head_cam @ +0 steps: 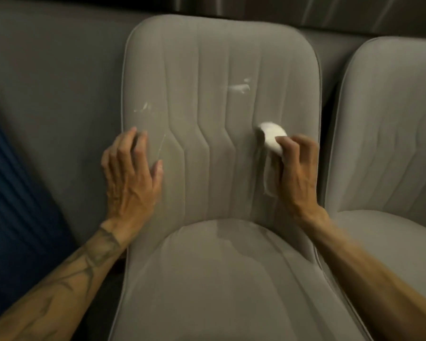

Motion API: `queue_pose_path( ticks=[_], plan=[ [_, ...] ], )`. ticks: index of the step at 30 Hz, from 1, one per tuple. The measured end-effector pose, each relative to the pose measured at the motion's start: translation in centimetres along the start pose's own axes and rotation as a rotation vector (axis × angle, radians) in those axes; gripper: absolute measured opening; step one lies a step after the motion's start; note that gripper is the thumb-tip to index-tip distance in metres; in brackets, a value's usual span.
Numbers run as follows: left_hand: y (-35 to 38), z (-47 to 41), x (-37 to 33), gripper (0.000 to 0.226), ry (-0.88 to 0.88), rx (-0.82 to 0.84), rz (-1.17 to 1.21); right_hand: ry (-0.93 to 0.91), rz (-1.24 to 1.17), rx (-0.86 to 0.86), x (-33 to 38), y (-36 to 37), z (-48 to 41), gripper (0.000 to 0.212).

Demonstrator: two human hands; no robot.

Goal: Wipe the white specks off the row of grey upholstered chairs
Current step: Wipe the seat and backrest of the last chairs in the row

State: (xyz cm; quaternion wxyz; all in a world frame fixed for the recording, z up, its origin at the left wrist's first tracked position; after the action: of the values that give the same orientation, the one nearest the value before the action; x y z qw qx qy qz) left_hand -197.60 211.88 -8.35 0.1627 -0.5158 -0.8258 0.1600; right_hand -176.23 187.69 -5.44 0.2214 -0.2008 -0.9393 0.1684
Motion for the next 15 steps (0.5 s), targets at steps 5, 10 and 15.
queue_pose_path(
  ticks=[5,10,15],
  plan=[
    [1.1,-0.5,1.0,0.057,0.068,-0.127,-0.001,-0.152,0.231,0.081,-1.8,3.1,-0.1,0.034],
    [1.4,-0.4,1.2,0.060,0.086,-0.114,-0.012,-0.284,0.307,0.036,-0.8,4.2,-5.2,0.034],
    [1.6,-0.3,1.0,0.060,0.084,-0.113,-0.040,-0.191,0.302,-0.211,1.0,3.0,-13.4,0.023]
  ],
)
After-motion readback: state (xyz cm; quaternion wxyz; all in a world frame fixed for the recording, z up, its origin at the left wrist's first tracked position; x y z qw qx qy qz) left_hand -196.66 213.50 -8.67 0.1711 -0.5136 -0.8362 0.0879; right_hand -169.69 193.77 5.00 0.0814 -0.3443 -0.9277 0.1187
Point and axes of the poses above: each hand's wrist, its own z-axis away from the middle knuckle, its own y-axis out of the palm, x = y × z, the point moved 4 cm from there along -z, towards the middle knuckle, and after that the axes turned 13 degrees about y, right-handed, at the moved point
